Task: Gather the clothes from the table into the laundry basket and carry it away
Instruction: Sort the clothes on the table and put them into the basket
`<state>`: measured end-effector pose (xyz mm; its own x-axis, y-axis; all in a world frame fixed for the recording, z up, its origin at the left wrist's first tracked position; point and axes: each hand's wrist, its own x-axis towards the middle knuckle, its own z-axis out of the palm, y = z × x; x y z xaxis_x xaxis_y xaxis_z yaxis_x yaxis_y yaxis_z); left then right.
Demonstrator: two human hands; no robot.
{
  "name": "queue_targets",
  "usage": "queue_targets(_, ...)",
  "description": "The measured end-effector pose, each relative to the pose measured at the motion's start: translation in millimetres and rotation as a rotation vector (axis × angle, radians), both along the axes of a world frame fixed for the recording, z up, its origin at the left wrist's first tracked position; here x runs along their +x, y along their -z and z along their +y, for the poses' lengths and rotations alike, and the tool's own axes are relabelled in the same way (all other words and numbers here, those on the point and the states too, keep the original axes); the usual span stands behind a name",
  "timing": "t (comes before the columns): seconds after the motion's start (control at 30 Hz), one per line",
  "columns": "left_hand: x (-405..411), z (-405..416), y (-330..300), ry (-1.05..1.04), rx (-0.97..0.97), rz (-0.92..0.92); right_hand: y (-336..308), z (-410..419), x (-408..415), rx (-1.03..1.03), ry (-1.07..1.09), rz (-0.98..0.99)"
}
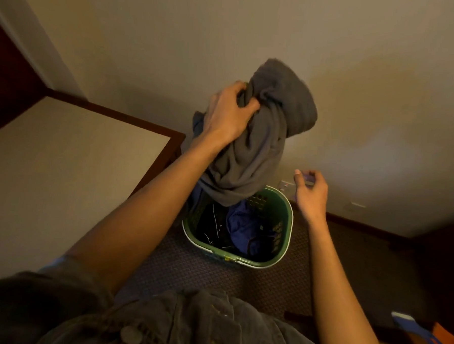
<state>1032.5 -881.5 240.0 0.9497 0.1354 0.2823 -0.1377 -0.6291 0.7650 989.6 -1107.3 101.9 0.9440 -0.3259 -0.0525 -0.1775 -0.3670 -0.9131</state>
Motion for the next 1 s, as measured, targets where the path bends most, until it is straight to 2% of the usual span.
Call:
queue_targets(0.17,-12,3,115,0.136,0.115,0.53,15,-2,-7,0.021,0.021,0.009)
queue_targets(0.3,-56,27,185,0.113,0.118,0.761,42,2,-14,0.007,0.001,0.111)
queue_targets(0.4,-71,62,200,0.035,0.122,0.774,64,16,-19,-0.01,-0.065,0.21)
queue_targets(0.67,-99,201,187,-0.292,0.091,0.699,103,85,-29,-0.064,-0.312,0.447)
queue_targets(0.87,-192,297,210,-0.584,0.093,0.77,98,158,-34,-0.108,-0.539,0.469)
queue_targets(1.0,-269,340,211,-0.751,0.129,0.789,87,228,-35,-0.19,-0.739,0.41)
